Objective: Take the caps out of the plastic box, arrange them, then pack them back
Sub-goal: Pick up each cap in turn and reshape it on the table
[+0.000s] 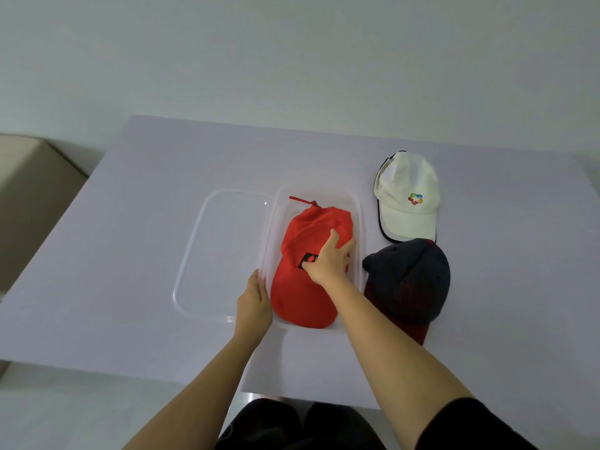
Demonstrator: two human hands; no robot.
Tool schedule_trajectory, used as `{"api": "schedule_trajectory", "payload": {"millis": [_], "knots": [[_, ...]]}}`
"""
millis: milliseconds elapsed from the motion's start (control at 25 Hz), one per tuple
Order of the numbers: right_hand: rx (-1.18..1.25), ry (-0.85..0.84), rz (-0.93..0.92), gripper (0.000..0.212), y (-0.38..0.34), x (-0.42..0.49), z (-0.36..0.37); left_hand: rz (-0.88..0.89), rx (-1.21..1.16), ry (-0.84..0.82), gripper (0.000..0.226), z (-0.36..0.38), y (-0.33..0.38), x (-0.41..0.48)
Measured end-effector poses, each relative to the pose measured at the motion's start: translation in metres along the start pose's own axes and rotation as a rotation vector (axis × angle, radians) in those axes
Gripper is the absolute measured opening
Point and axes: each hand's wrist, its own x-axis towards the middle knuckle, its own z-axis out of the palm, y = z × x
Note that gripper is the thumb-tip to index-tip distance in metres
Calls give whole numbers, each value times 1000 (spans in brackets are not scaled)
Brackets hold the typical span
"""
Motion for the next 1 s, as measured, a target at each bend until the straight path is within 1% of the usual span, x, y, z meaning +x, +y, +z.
{"api": "schedule_trajectory", "payload": {"millis": [40,120,240,320,400,440,480,520,600,680,760,840,920,1000], "knots": [[51,14,-5,100,2,1,0,4,-2,-1,45,0,0,0],[126,35,-102,96,5,-2,-2,11,-6,-16,44,0,0,0],[232,105,-287,78,-1,-18,-11,-12,-4,-86,45,-3,-3,5],[331,195,-356,65,-7,-31,-21,-25,3,-116,50,-10,0,8],[448,279,-414,58,-13,-40,-38,4,-33,-7,53,-18,15,8],[523,312,-449,57,-16,-45,-48,36,-101,58,52,-21,29,6],[597,344,-490,56,-19,-49,-60,89,-185,68,50,-23,47,5],[651,377,-527,56,-21,-53,-72,145,-272,13,48,-22,67,3],[717,446,-560,56,-20,-61,-99,234,-463,-192,45,-13,107,-1],[725,542,-547,56,-9,-66,-130,285,-547,-346,42,7,142,-9],[643,651,-527,57,8,-65,-160,336,-524,-419,42,32,169,-19],[579,714,-501,63,37,-58,-195,354,-510,-493,41,70,195,-31],[601,724,-475,74,71,-45,-229,356,-511,-563,41,114,219,-40],[672,707,-427,81,110,-24,-259,342,-486,-585,40,162,239,-42]]}}
